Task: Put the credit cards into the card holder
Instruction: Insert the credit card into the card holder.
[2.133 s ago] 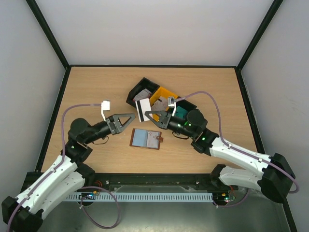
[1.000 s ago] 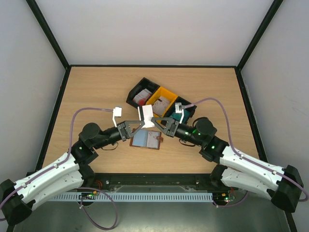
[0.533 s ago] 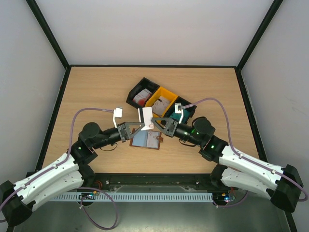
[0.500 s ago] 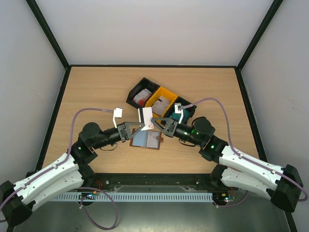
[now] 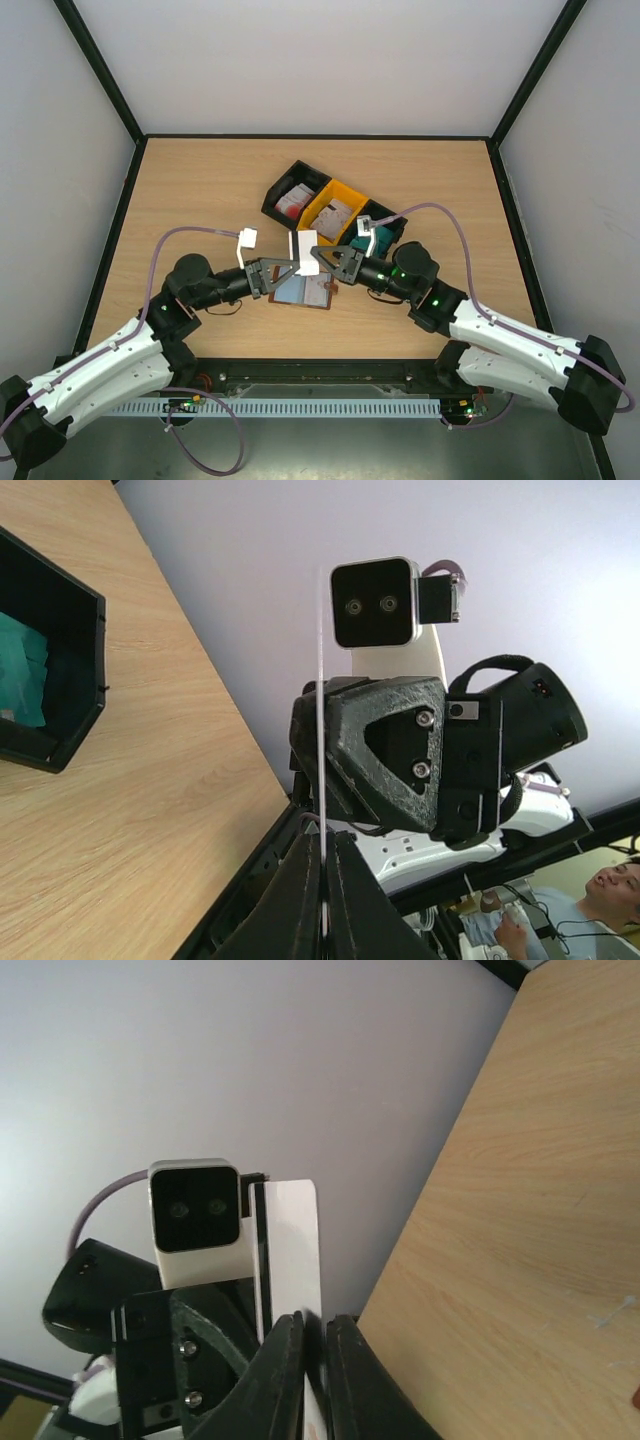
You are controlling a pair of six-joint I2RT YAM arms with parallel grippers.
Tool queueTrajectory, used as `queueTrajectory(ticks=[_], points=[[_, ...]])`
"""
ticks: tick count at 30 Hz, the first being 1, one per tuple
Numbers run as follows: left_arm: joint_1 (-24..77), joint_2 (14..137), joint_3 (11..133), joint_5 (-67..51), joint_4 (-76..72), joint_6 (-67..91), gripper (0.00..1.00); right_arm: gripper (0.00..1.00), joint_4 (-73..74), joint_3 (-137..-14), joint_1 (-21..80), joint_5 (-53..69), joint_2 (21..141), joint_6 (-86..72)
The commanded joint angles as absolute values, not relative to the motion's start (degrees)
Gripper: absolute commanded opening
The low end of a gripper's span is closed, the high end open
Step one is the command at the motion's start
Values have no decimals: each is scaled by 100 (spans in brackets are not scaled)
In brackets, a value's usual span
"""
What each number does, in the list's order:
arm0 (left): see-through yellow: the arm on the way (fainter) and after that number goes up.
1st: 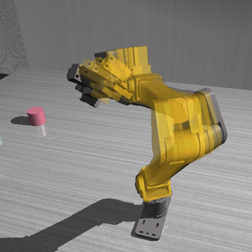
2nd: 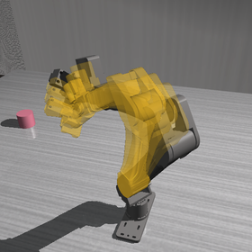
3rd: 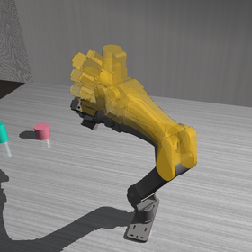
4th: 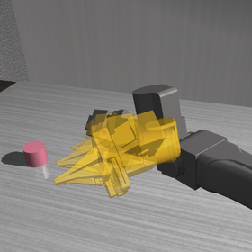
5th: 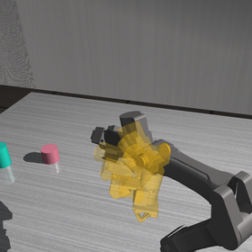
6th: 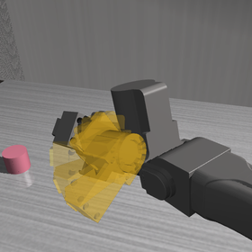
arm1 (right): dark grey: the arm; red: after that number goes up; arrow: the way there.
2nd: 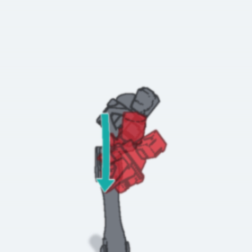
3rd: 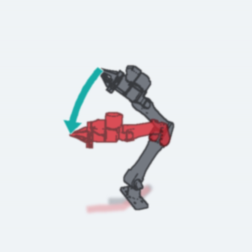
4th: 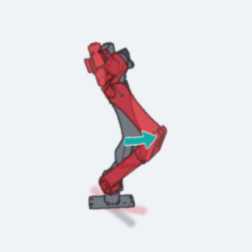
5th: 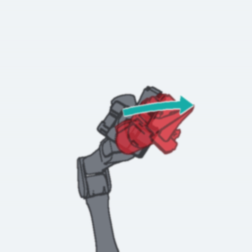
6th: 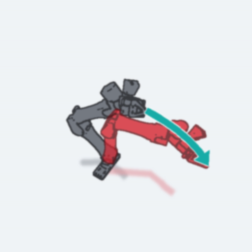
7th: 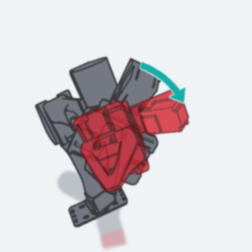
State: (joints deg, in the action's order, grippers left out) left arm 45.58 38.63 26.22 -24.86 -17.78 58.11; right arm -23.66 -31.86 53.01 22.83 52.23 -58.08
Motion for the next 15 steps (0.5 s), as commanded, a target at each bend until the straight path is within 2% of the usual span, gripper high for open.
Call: queueTrajectory(ticks=[1,5,11,13,15], points=[[4568,3815,2598,-2466,-1593,5689,3,5,-3142,-3032,5344,2971,5410,-6100],[4562,3836,2642,-2150,-1192,5614,12,2,-3198,-3039,5344,3188,5518,-6225],[4535,3939,2820,-757,301,5506,56,2,-2221,-2990,5343,2024,5275,-5822],[4530,4075,2870,-194,827,5506,66,2,-1762,-2929,5344,1512,5322,-5763],[4534,4294,2861,160,1154,5479,71,2,-1421,-2799,5344,1085,5519,-5856]])
